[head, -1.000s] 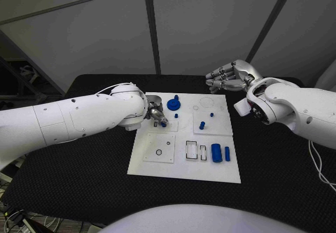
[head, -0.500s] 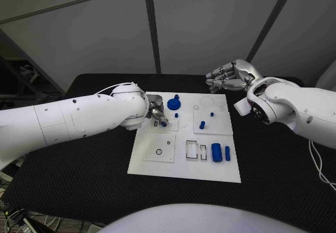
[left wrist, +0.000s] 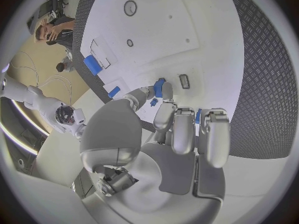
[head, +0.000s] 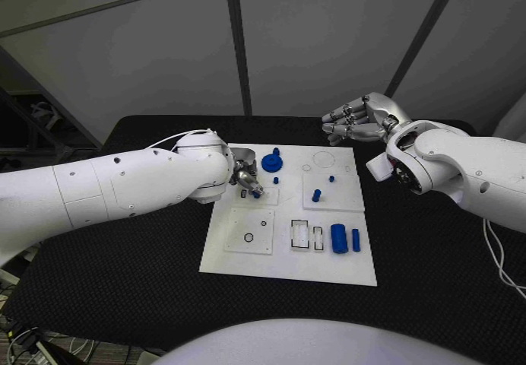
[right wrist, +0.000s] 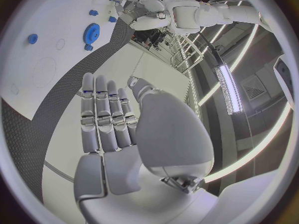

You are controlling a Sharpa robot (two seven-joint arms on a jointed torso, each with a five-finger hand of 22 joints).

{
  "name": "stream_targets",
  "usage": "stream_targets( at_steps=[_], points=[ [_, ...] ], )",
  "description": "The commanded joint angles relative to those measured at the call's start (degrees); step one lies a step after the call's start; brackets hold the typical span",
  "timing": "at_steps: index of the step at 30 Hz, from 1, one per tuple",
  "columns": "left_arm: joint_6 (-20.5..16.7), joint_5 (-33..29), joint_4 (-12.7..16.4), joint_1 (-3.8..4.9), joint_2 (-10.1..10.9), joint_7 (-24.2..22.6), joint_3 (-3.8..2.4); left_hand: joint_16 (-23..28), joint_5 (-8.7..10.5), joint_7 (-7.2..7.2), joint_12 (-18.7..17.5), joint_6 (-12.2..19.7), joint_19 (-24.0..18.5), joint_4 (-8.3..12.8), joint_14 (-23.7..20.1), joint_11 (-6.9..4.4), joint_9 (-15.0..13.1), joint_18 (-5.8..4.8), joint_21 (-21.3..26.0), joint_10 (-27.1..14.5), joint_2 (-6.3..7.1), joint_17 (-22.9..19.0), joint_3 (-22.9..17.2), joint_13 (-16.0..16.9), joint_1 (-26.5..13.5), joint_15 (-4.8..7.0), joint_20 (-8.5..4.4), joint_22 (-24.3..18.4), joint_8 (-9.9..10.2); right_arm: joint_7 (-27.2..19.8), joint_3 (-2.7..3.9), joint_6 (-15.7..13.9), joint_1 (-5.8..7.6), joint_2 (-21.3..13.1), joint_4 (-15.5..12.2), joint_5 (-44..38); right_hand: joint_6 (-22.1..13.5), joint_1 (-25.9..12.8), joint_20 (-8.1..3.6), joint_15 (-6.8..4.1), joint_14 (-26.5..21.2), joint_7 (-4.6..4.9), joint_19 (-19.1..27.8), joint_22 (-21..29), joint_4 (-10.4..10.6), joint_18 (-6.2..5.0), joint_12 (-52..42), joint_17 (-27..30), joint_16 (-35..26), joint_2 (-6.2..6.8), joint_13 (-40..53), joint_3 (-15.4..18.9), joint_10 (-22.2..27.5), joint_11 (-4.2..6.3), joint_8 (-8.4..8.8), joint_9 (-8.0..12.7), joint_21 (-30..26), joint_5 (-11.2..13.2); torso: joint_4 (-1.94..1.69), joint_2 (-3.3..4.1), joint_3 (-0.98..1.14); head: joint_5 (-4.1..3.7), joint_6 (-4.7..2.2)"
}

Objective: Assemble the parts on the task board

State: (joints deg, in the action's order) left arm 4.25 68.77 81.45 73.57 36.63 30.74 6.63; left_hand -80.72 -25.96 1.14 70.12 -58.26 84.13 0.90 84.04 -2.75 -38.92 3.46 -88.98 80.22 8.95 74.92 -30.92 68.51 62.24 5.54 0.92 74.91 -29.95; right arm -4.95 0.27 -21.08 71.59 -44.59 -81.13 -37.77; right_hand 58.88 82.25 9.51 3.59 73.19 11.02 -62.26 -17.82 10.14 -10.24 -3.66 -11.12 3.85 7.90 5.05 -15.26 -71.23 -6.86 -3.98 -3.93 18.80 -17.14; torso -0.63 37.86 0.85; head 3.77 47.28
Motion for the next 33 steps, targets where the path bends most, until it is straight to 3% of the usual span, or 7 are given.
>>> stream_targets(
  at_steps=[1, 8, 17, 33],
  points=[
    [0.8, 1.1, -0.1, -0.17, 0.1, 0.5, 0.19, 0.2, -0.15, 0.09, 0.3, -0.6, 5.2, 4.0, 3.7, -0.05, 0.0, -3.13, 0.0, 0.6, -1.34, 7.4, -4.7, 0.2, 1.6, 0.25, -0.32, 13.8, -0.2, -0.3, 0.03, 0.3, 0.13, 0.0, -0.1, 0.0, -0.4, -0.5, 0.03, 0.3, -0.2, 0.0, -0.4, 0.1, 0.0, -0.16, -0.1, 0.0, -0.2, 0.09, -0.1, 0.2, 0.3, -0.01, 0.07, 0.0, -0.2, -0.2, 0.02, 0.07, 0.0, -0.05, 0.04],
    [0.4, -0.1, -0.5, -0.08, 0.0, 0.5, 0.2, 0.3, 0.47, -0.4, 0.5, -1.6, 5.2, -0.3, 3.7, -0.27, 0.2, -3.1, 0.1, 1.0, -1.66, 7.4, -1.4, 0.5, -3.3, 0.33, -0.32, 13.7, -0.1, -0.3, 0.03, 0.3, 0.13, -0.1, -0.1, 0.0, -0.5, -0.6, 0.05, 0.33, -0.2, 0.02, -0.4, 0.1, 0.1, -0.16, 0.0, 0.1, -0.2, 0.12, -0.1, 0.3, 0.3, -0.04, 0.09, 0.1, -0.3, -0.2, -0.02, 0.02, 0.01, -0.04, 0.17],
    [0.1, -0.5, -0.9, -0.06, -0.1, 0.5, 0.2, 0.3, 0.65, -0.57, 0.7, -2.3, 5.2, -3.4, 3.7, -0.41, 0.7, -3.09, 0.1, 1.0, -2.43, 7.4, 4.1, 0.9, -5.9, 0.5, -0.52, 13.6, 0.3, -0.3, 0.03, 0.2, 0.13, -0.1, 0.0, 0.2, -0.6, -0.8, 0.13, 0.41, -0.4, 0.09, -0.5, 0.4, 0.2, -0.14, 0.0, 0.2, -0.3, 0.11, -0.3, 0.4, 0.5, -0.13, 0.11, 0.1, -0.6, -0.3, 0.02, 0.02, 0.03, -0.07, 0.27],
    [0.2, -0.6, -1.3, -0.05, -0.3, 0.5, 0.2, 0.3, 0.82, -0.6, 0.7, -2.4, 5.2, -4.4, 3.7, -0.43, 0.9, -3.1, 0.1, 0.9, -3.15, 7.4, 7.1, 1.1, -5.9, 0.52, -0.56, 13.7, 0.6, -0.2, 0.03, 0.4, 0.13, -0.1, 0.0, 0.2, -0.8, -0.9, 0.17, 0.46, -0.5, 0.12, -0.5, 0.5, 0.2, -0.15, 0.0, 0.3, -0.3, 0.18, -0.3, 0.5, 0.6, -0.16, 0.14, 0.1, -0.8, -0.3, -0.01, -0.01, 0.01, -0.12, 0.53]
  ],
)
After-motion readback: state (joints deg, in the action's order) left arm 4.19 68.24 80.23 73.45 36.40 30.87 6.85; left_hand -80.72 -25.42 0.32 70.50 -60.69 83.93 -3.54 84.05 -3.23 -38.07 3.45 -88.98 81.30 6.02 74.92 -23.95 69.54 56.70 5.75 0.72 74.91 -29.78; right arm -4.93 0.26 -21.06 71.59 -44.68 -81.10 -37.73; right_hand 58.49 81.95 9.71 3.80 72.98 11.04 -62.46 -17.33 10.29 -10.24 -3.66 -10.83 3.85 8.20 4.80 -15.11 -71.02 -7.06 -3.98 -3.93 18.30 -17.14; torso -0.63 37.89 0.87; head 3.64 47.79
